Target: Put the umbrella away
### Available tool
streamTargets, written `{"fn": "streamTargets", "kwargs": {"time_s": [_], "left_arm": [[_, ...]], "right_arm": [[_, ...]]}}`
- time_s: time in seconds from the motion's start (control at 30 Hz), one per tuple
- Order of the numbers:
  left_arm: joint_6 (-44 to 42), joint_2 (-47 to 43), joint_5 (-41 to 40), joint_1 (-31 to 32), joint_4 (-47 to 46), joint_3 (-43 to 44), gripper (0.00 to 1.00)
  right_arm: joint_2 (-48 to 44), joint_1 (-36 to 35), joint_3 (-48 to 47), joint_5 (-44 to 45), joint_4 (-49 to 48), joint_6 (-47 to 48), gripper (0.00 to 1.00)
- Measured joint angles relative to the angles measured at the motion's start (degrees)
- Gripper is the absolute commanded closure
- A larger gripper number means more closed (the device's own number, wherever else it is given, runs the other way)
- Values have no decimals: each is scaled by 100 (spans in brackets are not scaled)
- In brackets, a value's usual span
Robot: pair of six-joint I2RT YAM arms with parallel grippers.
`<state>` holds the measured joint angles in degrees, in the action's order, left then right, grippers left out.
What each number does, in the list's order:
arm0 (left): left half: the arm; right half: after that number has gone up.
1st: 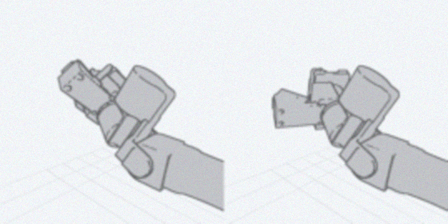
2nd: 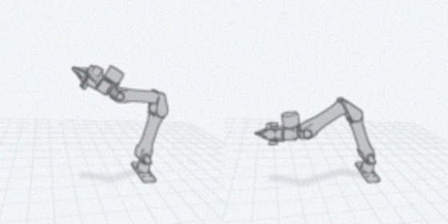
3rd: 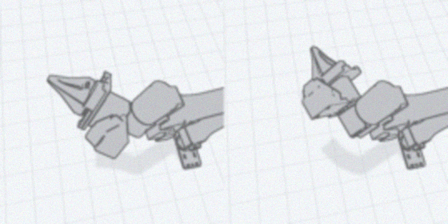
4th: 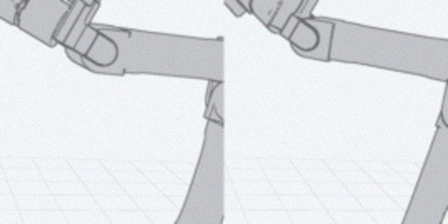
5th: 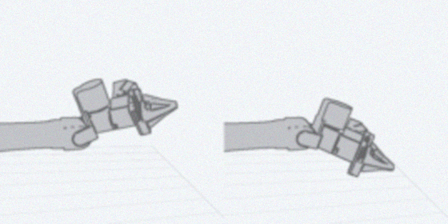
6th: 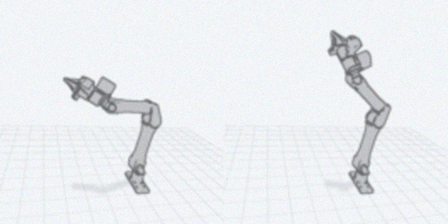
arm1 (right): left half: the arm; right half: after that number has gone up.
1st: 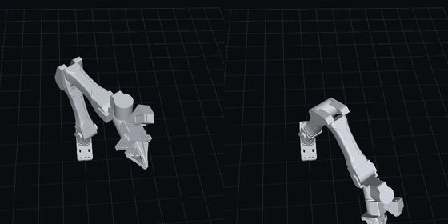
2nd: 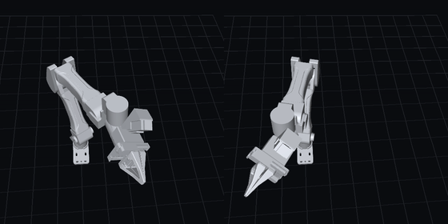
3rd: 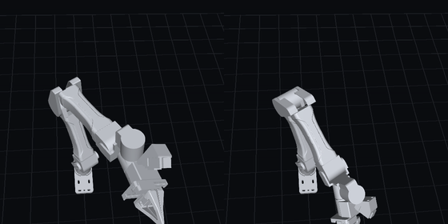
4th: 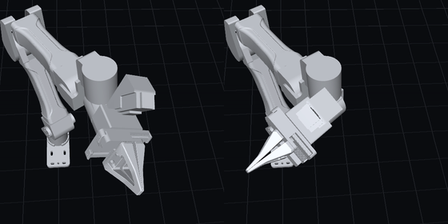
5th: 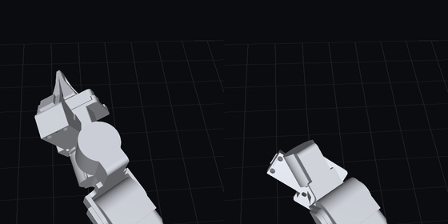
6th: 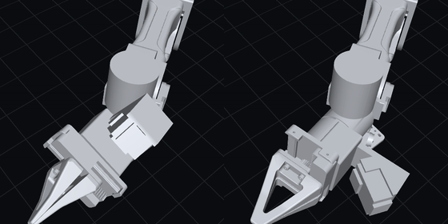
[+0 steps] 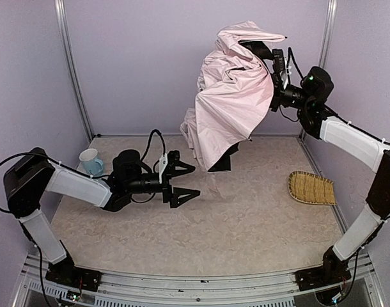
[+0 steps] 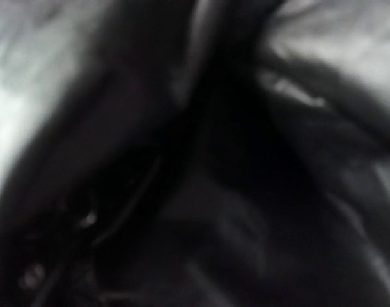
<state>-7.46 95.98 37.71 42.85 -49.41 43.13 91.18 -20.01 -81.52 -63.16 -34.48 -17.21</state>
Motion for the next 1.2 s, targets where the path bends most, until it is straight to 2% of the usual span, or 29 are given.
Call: {"fn": "streamTargets", "kwargs": {"time_s": [0.3,0.37,0.53,0.63,0.7,0.83,0.93,1.07,1.2], "left_arm": [[428,907,763,269,-984,459,7],[498,1054,861,422,-1176,533,13],[726,1480,999,562,-1373,841,43],[872,1545,1132,549,-1419,955,83],[887,1545,1231,551,-1488,968,100],[901,1499,1342,540,-1519,879,100],[802,1158,1325,450,-1360,439,100],[-37,468,970,302,-391,57,100],[-752,382,605,2,426,201,100]], "right_arm": [[2,0,-240,-48,72,-61,100],[2,-2,-256,-50,96,-50,100],[11,-13,-352,-61,166,-31,100],[11,-13,-420,-72,221,13,100],[11,-13,-444,-72,254,72,100],[11,4,-479,-70,461,201,100],[-2,98,-522,-37,706,374,100],[-63,409,-643,48,1097,505,100],[-208,363,-800,-350,1759,1091,100]]}}
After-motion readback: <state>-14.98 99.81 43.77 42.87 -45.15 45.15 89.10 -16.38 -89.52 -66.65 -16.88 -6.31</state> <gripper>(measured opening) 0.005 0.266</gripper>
